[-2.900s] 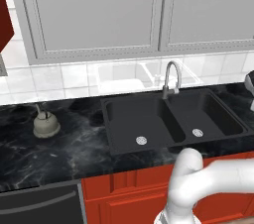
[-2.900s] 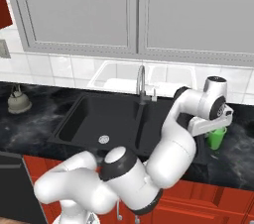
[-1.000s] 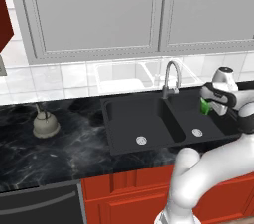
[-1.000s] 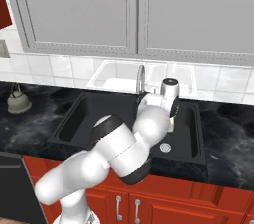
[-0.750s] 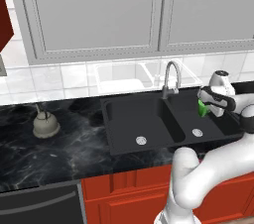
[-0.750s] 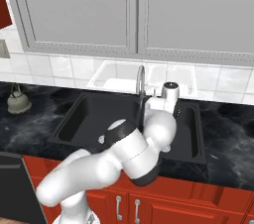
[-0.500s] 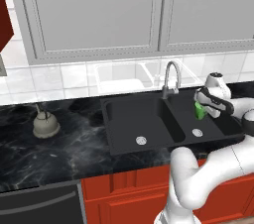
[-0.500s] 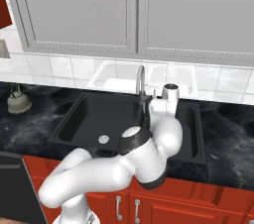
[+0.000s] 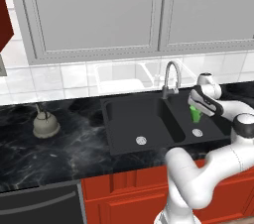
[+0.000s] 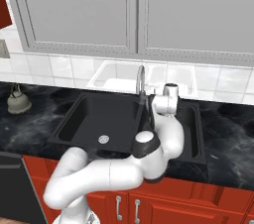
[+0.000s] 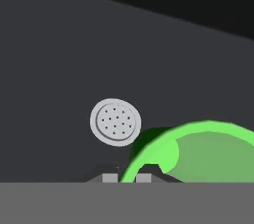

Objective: Place the kettle in the left basin and the cup in the right basin of the sink.

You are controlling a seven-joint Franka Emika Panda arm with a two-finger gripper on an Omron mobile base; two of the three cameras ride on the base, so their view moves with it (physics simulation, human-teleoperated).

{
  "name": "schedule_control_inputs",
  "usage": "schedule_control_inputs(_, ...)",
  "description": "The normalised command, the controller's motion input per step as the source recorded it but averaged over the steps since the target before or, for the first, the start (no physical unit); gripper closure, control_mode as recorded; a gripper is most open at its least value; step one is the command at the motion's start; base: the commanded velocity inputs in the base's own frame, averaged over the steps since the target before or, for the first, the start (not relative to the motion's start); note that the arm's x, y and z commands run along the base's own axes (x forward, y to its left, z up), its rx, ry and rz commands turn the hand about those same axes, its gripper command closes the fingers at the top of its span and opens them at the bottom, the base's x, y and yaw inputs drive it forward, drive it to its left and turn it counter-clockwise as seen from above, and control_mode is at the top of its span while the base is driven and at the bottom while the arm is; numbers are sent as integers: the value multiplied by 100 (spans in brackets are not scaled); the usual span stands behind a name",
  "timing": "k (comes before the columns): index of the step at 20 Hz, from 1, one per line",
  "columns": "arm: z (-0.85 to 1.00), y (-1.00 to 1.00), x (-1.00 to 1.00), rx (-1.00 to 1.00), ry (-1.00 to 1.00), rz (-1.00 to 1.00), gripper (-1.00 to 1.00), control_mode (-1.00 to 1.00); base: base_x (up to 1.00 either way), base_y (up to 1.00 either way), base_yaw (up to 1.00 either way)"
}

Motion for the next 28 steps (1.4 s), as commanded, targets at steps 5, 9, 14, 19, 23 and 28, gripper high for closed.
schedule_control_inputs(5, -51, -23, 5, 5, 3, 1, 100, -100, 0, 0, 0)
schedule_control_inputs(9, -56, -33, 0, 10, 0, 0, 100, -100, 0, 0, 0)
schedule_control_inputs(14, -53, -16, 0, 9, -1, 0, 100, -100, 0, 0, 0)
schedule_control_inputs(19, -44, 2, 16, 1, -13, 2, 100, -100, 0, 0, 0)
schedule_control_inputs(23, -21, 37, 22, 0, -7, 2, -100, -100, 0, 0, 0)
schedule_control_inputs(28, -15, 48, 13, 0, -3, 1, -100, -100, 0, 0, 0)
